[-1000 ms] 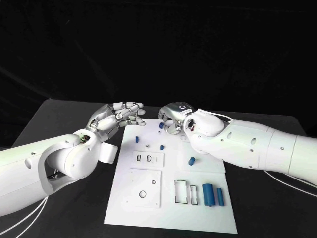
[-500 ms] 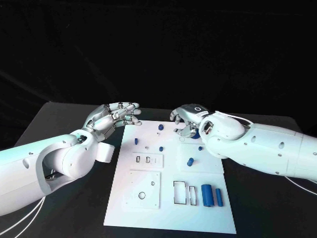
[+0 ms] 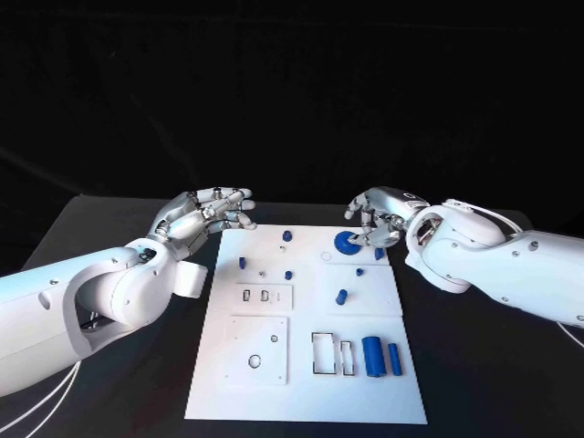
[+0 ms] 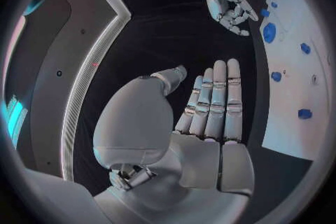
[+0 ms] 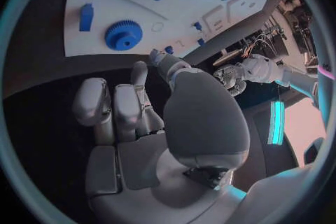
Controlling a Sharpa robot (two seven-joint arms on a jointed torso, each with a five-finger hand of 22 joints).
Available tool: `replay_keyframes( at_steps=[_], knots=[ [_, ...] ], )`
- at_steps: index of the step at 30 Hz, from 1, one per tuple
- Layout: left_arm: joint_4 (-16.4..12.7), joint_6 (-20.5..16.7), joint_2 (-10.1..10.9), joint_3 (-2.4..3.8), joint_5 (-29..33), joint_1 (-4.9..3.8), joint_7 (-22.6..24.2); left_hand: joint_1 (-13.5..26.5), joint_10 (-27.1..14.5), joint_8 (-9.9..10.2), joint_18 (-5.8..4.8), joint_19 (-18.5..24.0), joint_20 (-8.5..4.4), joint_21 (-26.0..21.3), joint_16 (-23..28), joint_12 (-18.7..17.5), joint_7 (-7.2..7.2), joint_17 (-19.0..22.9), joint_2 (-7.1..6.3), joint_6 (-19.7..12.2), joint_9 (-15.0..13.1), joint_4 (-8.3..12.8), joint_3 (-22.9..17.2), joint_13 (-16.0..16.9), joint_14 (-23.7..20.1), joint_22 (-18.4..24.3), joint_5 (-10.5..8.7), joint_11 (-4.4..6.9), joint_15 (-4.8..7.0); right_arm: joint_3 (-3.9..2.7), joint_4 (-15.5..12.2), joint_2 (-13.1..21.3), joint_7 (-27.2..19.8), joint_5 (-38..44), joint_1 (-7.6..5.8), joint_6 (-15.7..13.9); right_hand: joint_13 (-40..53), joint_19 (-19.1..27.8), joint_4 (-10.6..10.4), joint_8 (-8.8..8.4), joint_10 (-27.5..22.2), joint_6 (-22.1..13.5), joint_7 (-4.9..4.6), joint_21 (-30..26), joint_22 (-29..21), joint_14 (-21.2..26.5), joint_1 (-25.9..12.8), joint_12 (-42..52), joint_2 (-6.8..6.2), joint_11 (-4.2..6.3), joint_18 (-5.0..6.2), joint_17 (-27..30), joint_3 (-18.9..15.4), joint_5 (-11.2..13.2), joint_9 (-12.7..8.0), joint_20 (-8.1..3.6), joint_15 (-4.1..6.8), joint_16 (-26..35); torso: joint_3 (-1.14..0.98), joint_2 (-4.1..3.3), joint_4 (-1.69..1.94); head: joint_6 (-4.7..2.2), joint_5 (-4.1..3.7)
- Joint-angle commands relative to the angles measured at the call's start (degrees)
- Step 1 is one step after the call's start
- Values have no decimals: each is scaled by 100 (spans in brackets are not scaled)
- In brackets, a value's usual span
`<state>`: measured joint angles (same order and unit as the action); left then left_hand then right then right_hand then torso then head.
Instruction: Assemble the parts on the task board
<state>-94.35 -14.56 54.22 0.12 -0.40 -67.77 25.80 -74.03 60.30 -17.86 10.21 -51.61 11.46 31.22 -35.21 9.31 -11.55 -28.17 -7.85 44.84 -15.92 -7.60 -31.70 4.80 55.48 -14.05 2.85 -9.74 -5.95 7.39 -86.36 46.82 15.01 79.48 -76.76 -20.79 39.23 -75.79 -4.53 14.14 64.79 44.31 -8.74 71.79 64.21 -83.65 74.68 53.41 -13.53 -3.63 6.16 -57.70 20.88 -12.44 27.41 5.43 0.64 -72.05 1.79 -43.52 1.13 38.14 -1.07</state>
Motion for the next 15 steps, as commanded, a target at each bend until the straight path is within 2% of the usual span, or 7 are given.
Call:
replay_keyframes(
  at_steps=[1, 4, 7, 10, 15],
  knots=[
    [15, 116, -27, 2, 10, 2, 51, 54, -44, 28, 19, -4, 22, -34, 31, -23, -219, 8, -4, -31, -9, -34, 3, -1, -6, 11, 5, 1, -12, -4, 79, 37, 63, -527, -7, 511, 1029, -92, -177, 135, 199, -204, -8, 98, 173, -161, 187, 897, 80, -18, -88, -576, -468, -23, 55, 1, 1, -391, -2, -8, -6, 4, -39],
    [41, 125, -42, 1, 7, 4, 46, 54, -44, 28, 19, -4, 22, -34, 31, -23, -219, 8, -4, -31, -9, -34, 3, -1, -6, 11, 5, 1, -12, -4, 200, 11, 41, -624, -1, 635, 2015, -163, -364, 262, 628, -342, -14, 201, 346, -238, 385, 1653, 169, -29, -114, -1142, -812, -27, 88, 15, -13, -733, -5, -14, -8, 0, -25],
    [70, 132, -56, 1, 6, 6, 38, 61, -47, 29, 18, 1, 25, -41, 40, -23, -221, 10, 3, -34, -11, -42, 4, 0, -12, 16, 5, -2, -15, -3, 358, -48, 11, -754, 19, 736, 2526, -227, -493, 332, 879, -417, -24, 295, 491, -313, 503, 2031, 218, -40, -140, -1585, -952, -27, 93, 29, -29, -986, -8, -22, -2, 10, -21],
    [83, 141, -61, 1, 5, 7, 32, 61, -47, 29, 18, 1, 25, -41, 40, -23, -221, 10, 3, -34, -11, -42, 4, 0, -12, 16, 5, -2, -15, -3, 481, -116, -8, -831, 54, 807, 2684, -244, -535, 373, 957, -417, -25, 323, 536, -362, 557, 2141, 238, -45, -146, -1841, -978, -28, 97, 35, -35, -1126, 0, -21, 16, 35, -33],
    [93, 149, -62, 1, 4, 7, 28, 61, -47, 29, 18, 1, 25, -41, 40, -23, -221, 10, 3, -34, -11, -42, 4, 0, -12, 16, 5, -2, -15, -2, 652, -255, -34, -882, 116, 807, 2748, -272, -565, 411, 981, -394, -32, 361, 594, -378, 597, 2187, 257, -49, -157, -1931, -980, -27, 100, 40, -41, -1180, -2, -30, 22, 40, -18]
  ],
)
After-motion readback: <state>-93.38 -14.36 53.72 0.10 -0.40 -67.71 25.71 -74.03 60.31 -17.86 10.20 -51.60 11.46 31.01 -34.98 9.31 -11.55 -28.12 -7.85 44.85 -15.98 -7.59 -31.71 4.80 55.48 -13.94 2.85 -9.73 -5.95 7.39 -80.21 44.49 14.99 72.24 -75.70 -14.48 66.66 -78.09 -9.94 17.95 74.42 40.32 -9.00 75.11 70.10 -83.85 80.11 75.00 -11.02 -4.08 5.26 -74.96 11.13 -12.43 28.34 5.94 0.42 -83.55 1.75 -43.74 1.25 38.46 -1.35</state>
